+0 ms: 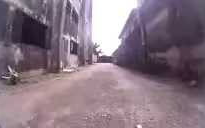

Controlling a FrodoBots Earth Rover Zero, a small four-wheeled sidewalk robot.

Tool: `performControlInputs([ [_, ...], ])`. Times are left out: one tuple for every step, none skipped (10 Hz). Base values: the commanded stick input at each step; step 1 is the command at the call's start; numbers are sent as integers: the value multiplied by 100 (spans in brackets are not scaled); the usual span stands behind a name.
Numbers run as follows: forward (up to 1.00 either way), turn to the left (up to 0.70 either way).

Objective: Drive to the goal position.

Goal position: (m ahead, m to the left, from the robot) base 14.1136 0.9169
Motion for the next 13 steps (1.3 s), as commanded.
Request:
performControlInputs([
  [85,0],
  [85,-16],
  [85,-34],
  [85,-34],
  [85,-18],
  [85,0],
  [85,0],
  [85,0],
  [85,0],
  [85,0],
  [85,0],
  [85,0],
  [85,0],
])
